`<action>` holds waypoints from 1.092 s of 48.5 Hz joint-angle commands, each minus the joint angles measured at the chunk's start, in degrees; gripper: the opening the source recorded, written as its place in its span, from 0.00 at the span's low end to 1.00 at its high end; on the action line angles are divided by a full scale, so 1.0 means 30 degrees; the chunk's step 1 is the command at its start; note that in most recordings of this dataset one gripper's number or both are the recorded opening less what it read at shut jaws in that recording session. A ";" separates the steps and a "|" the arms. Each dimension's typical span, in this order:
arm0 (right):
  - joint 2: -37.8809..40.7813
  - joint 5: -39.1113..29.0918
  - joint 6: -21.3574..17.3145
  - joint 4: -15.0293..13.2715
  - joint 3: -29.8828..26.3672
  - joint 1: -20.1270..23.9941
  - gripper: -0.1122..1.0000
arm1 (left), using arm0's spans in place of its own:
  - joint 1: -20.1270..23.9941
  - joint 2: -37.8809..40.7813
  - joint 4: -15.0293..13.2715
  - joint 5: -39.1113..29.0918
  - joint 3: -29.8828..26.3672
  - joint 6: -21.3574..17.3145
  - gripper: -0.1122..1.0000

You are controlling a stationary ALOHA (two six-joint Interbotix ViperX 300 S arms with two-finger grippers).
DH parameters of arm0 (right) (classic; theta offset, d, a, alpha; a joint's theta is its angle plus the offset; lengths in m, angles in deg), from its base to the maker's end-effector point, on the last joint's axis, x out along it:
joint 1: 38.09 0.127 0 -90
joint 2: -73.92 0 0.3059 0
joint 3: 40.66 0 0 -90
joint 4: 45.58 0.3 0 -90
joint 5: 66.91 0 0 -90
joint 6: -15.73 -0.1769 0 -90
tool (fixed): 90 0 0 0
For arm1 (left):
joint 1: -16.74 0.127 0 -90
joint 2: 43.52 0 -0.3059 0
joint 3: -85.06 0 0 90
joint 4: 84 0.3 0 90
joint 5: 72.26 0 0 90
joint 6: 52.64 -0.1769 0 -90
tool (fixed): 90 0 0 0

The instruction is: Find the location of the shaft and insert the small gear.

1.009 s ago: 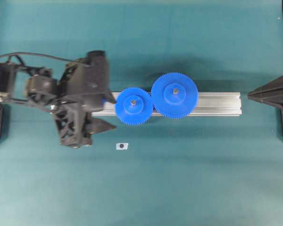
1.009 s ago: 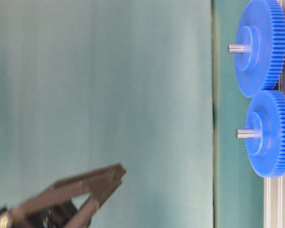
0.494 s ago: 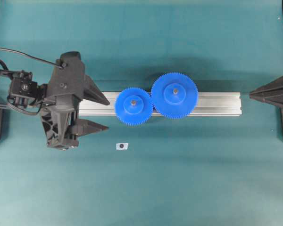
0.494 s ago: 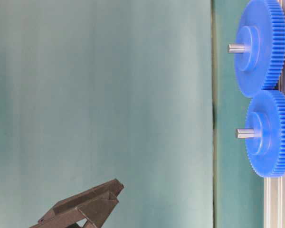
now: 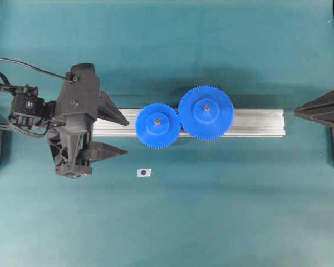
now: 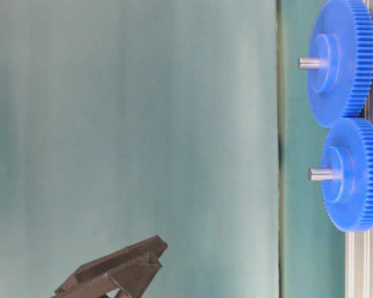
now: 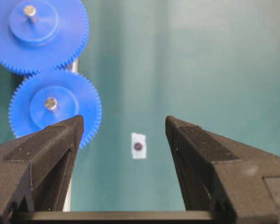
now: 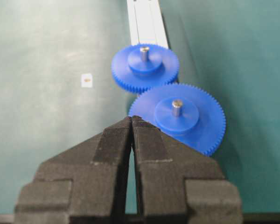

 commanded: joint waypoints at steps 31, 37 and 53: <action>0.0146 0.0059 -0.0117 0.0029 -0.0176 -0.0029 0.18 | -0.0088 -0.0264 0.0088 0.0176 0.0000 0.0000 0.74; 0.0146 0.0059 -0.0117 0.0029 -0.0117 -0.0029 0.18 | -0.0088 -0.0264 0.0029 0.0176 0.0000 0.0000 0.74; 0.0146 0.0059 -0.0117 0.0029 -0.0088 -0.0029 0.18 | -0.0088 -0.0205 0.0029 0.0117 0.0205 0.0000 0.74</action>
